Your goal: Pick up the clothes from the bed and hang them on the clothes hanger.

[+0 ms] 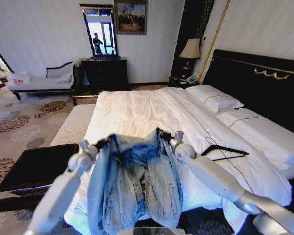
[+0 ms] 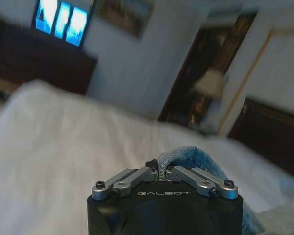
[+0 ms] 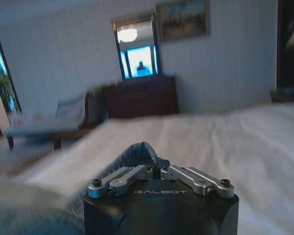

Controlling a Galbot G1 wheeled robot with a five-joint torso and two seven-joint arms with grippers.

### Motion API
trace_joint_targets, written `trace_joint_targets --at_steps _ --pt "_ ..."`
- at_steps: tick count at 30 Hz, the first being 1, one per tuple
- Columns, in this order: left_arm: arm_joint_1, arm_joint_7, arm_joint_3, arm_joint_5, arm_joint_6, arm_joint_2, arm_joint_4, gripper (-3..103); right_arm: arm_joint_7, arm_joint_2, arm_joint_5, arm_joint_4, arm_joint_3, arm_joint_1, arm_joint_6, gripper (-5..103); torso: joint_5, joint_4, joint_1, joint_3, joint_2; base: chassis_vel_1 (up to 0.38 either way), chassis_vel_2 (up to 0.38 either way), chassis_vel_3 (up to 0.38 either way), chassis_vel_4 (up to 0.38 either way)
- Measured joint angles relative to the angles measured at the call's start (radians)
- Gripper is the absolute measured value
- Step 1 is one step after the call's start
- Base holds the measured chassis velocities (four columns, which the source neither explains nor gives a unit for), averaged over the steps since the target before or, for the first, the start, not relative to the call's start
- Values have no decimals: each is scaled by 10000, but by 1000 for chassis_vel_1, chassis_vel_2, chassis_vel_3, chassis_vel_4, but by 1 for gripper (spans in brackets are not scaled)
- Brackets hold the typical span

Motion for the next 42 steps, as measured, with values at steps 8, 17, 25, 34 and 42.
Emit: trace_joint_targets --at_steps 8,17,25,34,42 --pt "-3330 -90 1009 -2007 -9 2160 464 2 -369 548 899 -1058 -1088 3343 445 1 0 3 10 4 -2 0 0 0 0" --pt "-5910 -79 1702 -3983 -73 4000 -191 2 -534 1225 1889 -1433 -1446 6425 586 1 -3 -7 6 0 0 0 0 0 0" --pt "-3008 -526 -435 -4002 -367 5126 -2818 2 -130 100 2073 1720 -568 4720 452 1 -3 18 2 -1 1 0 0 0 0" --pt "150 -2059 -4061 -4378 460 4682 -5960 2 528 -3027 2265 6220 1788 1672 423 1 22 -11 2 -3 1 0 0 0 0" --pt "2033 -2956 -7138 -5727 1979 5051 -6795 2 1753 -4707 3783 7610 2554 2192 -502 1 1 8 -5 -7 8 0 0 0 0"
